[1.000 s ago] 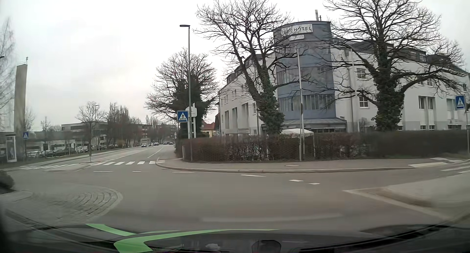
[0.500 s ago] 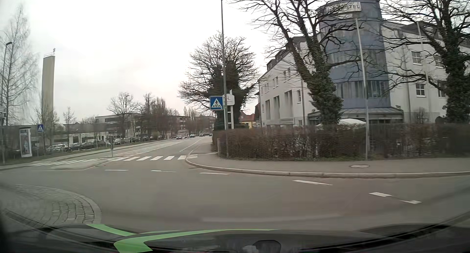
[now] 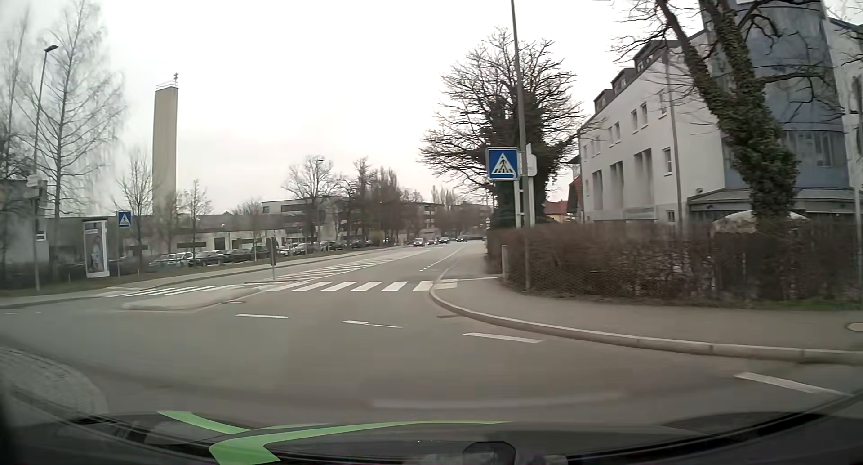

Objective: Follow the waypoints while adhering to traffic rules and regulations

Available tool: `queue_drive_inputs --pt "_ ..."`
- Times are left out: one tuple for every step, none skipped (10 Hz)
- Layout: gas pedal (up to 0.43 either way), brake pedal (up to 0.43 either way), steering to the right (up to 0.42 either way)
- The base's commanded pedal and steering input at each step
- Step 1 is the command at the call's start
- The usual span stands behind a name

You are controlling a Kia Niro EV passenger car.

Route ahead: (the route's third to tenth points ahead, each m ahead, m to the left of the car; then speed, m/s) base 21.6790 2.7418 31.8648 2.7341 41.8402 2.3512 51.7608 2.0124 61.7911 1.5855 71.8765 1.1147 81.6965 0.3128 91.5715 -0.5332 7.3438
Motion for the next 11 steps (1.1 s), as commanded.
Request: queue_drive_inputs --pt "0.0 0.0 -0.204" --pt "0.008 0.0 -0.196" --pt "0.028 0.0 -0.184" --pt "0.028 0.0 -0.167" --pt "0.047 0.0 -0.149" --pt "0.067 0.0 -0.128" --pt "0.067 0.0 -0.102" --pt "0.098 0.0 -0.074" --pt "0.118 0.0 -0.049" --pt "0.13 0.0 -0.022" --pt "0.169 0.0 -0.005"
